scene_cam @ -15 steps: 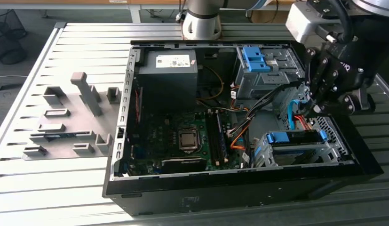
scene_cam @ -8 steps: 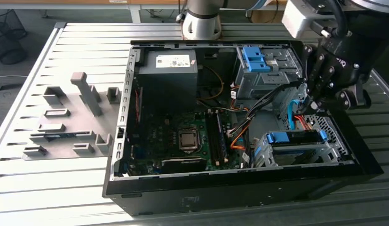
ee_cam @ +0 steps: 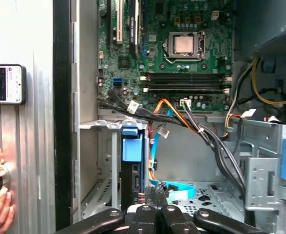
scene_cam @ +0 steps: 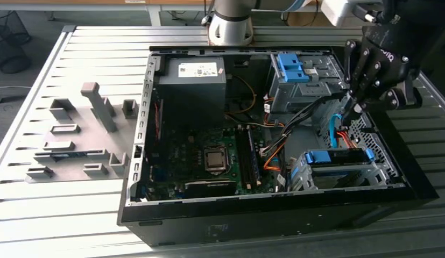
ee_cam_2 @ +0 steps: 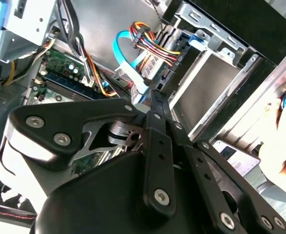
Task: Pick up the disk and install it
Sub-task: 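Insert the second disk wire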
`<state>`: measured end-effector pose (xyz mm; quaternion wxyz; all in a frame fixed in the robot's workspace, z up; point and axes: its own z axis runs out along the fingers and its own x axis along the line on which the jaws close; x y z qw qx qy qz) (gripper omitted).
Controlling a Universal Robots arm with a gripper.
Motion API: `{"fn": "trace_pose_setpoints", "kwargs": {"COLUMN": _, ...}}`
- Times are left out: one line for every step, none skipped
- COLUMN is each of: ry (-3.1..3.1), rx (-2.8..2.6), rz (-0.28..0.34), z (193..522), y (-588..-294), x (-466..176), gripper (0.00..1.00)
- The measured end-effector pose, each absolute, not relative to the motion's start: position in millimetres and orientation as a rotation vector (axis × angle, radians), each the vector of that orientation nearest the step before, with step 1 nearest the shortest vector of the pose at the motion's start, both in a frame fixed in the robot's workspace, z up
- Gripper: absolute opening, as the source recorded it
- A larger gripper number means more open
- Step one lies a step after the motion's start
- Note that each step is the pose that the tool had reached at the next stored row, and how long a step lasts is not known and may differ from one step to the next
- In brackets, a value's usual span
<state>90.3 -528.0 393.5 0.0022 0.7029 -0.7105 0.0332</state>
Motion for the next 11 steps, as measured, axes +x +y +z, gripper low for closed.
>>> {"fn": "trace_pose_setpoints", "kwargs": {"ry": -2.228, "rx": 2.204, "rz": 0.101, "z": 393.5, "y": -526.2, "x": 90.2, "gripper": 0.11}}
{"fn": "trace_pose_setpoints", "kwargs": {"ry": -2.225, "rx": 2.202, "rz": 0.096, "z": 393.5, "y": -524.4, "x": 90.3, "gripper": 0.11}}
{"fn": "trace_pose_setpoints", "kwargs": {"ry": -2.222, "rx": 2.199, "rz": 0.089, "z": 393.4, "y": -522.7, "x": 90.4, "gripper": 0.11}}
{"fn": "trace_pose_setpoints", "kwargs": {"ry": -2.219, "rx": 2.195, "rz": 0.081, "z": 393.1, "y": -521.0, "x": 90.5, "gripper": 0.11}}
{"fn": "trace_pose_setpoints", "kwargs": {"ry": -2.216, "rx": 2.193, "rz": 0.076, "z": 392.7, "y": -520.1, "x": 90.8, "gripper": 0.11}}
{"fn": "trace_pose_setpoints", "kwargs": {"ry": -2.214, "rx": 2.192, "rz": 0.072, "z": 392.2, "y": -519.8, "x": 91.4, "gripper": 0.11}}
{"fn": "trace_pose_setpoints", "kwargs": {"ry": -2.213, "rx": 2.191, "rz": 0.069, "z": 392.0, "y": -519.8, "x": 91.9, "gripper": 0.11}}
{"fn": "trace_pose_setpoints", "kwargs": {"ry": -2.213, "rx": 2.19, "rz": 0.069, "z": 391.9, "y": -519.8, "x": 91.9, "gripper": 0.11}}
{"fn": "trace_pose_setpoints", "kwargs": {"ry": -2.212, "rx": 2.19, "rz": 0.068, "z": 391.8, "y": -519.8, "x": 92.2, "gripper": 0.11}}
{"fn": "trace_pose_setpoints", "kwargs": {"ry": -2.212, "rx": 2.19, "rz": 0.068, "z": 391.6, "y": -519.7, "x": 92.4, "gripper": 0.11}}
{"fn": "trace_pose_setpoints", "kwargs": {"ry": -2.212, "rx": 2.19, "rz": 0.067, "z": 391.3, "y": -519.6, "x": 92.9, "gripper": 0.11}}
